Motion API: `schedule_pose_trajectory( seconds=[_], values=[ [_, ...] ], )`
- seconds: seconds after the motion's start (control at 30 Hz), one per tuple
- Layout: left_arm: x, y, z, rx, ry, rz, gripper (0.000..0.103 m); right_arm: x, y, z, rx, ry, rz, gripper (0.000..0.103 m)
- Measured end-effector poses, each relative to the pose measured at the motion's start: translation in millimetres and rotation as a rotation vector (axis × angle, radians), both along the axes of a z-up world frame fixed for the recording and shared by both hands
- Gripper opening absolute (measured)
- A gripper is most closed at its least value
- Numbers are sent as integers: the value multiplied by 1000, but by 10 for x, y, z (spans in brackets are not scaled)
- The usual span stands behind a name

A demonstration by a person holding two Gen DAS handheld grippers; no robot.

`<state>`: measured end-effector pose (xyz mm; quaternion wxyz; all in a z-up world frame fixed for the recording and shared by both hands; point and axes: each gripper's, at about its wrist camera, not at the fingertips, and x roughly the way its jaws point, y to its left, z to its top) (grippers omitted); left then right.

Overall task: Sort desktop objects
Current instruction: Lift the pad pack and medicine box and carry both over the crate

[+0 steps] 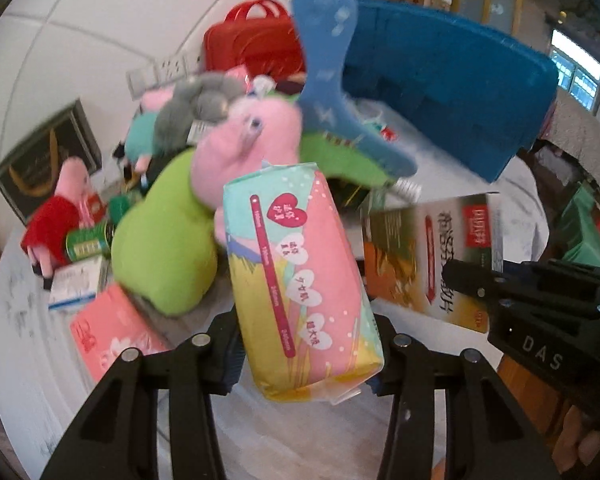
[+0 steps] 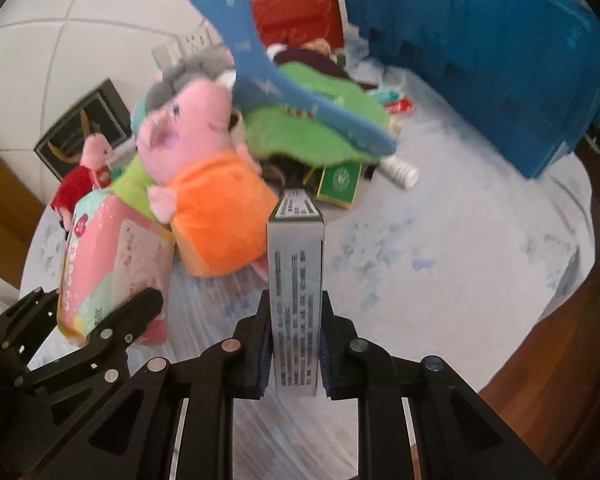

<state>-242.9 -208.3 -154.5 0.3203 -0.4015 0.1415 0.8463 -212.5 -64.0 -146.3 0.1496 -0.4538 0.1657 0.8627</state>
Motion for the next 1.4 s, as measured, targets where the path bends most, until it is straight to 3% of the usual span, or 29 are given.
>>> schedule_pose_trajectory(
  seconds=[0.17, 0.5, 0.87, 1.13, 1.4],
  values=[
    [-92, -19, 197, 37, 48, -21, 46, 189, 147, 404, 39, 79, -8, 19],
    [34, 694, 523, 71, 125, -25, 46, 198, 700, 916, 106, 165, 53, 19],
    [-72, 2019, 1277, 140, 219, 35, 46, -64, 1902, 1945, 217, 293, 154, 19],
    [-289, 3049, 1948, 198, 305, -11, 46, -185, 2854, 2688, 282, 421, 72, 19],
    [-310, 4019, 2151, 234, 285, -48, 46, 19, 3820, 3142, 305, 518, -25, 19]
  ],
)
